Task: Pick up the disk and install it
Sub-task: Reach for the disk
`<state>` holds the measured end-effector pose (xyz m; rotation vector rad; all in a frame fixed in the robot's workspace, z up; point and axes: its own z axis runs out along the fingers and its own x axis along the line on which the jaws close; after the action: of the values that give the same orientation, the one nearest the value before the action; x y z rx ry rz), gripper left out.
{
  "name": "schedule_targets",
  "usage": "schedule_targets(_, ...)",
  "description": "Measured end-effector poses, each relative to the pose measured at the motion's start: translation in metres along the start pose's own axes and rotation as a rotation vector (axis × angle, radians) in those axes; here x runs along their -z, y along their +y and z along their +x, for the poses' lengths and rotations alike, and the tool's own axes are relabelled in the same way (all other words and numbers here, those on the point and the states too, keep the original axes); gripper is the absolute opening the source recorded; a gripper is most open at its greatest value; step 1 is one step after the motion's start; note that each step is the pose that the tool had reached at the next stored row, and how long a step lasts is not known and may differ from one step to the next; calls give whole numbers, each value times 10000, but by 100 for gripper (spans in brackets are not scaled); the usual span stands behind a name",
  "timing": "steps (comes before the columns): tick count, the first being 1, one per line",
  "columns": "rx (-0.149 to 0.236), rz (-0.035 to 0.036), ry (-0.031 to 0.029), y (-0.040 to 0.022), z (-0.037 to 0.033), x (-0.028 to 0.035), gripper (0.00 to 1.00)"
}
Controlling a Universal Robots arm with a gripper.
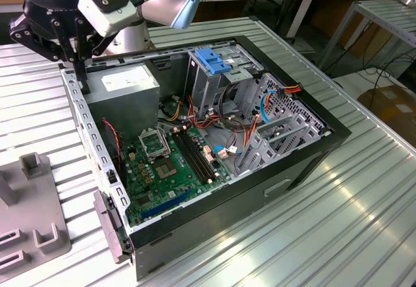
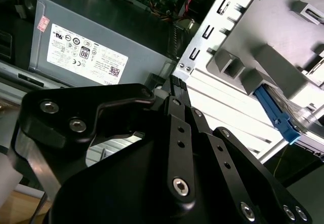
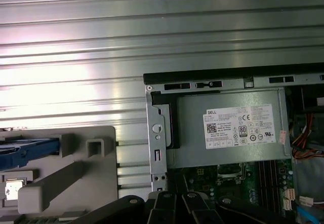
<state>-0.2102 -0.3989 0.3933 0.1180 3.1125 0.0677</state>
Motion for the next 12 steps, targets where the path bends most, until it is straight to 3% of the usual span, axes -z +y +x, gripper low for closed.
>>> schedule_targets(12, 0, 0, 0, -8, 106, 3, 10)
